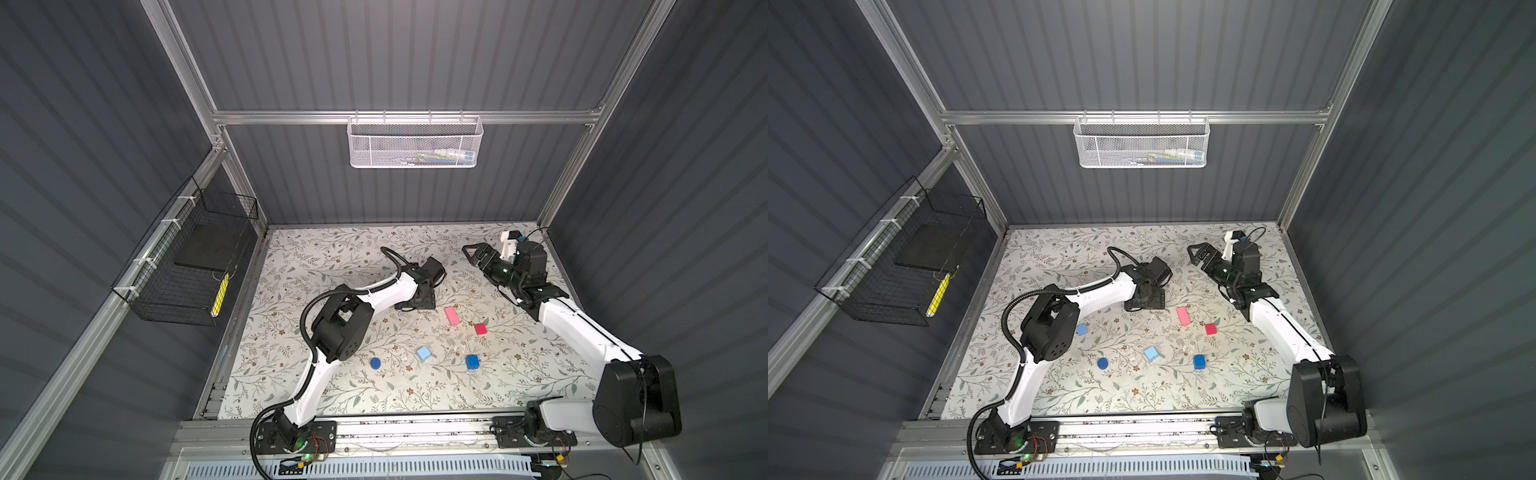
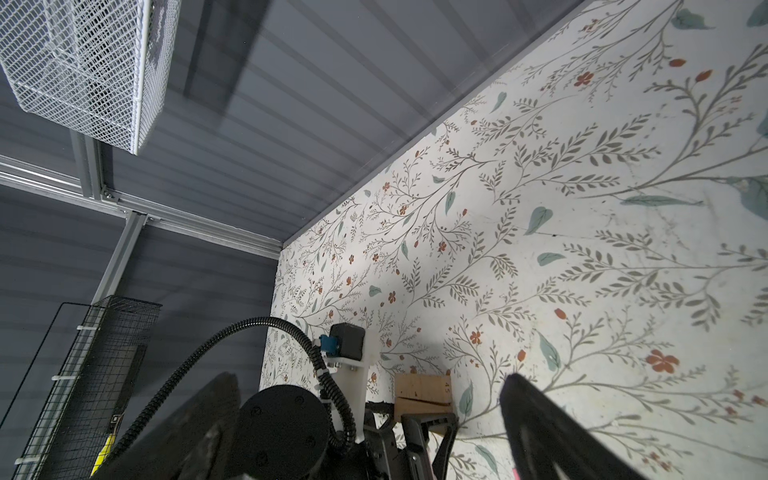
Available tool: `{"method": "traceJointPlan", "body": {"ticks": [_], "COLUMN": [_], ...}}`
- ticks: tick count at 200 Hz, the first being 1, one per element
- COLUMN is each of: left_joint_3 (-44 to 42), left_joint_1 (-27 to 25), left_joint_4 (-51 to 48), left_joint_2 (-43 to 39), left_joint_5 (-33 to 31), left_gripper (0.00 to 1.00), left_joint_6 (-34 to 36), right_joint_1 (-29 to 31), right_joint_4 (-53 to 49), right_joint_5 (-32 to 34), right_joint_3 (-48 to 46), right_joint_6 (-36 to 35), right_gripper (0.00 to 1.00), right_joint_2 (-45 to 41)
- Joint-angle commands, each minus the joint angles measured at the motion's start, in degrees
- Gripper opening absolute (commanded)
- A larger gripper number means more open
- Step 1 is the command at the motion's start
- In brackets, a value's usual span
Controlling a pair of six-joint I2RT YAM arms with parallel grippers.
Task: Build the wood block tower
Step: 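Lower the held wooden block onto the placed wooden block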
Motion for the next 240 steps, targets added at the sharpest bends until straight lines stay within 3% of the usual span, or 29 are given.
{"method": "traceJointPlan", "body": {"ticks": [1,113,240], "left_joint_3": [0.0,0.4,1.8], "left_joint_1": [-0.3,-0.3,-0.3], "left_joint_4": [-1.9,-1.6,-3.2], "left_joint_2": [2.4,2.9,4.0], "left_joint_5": [1.3,2.5,2.1], "left_gripper": [0.85,0.81,0.82], "left_joint_6": [-1.5,-1.9,-3.5], "right_joint_1": [-0.4,-0.6,-0.9], "right_joint_4": [0.9,1.0,1.0], "right_joint_5": [-0.5,-0.8,-1.0], "right_joint_3": [-0.7,-0.8,-1.0], "right_joint_6": [0.4,0.5,0.6], "right_gripper": [0.99,0.99,0.99], "right_joint_2": [0.0,0.1,-0.1]}}
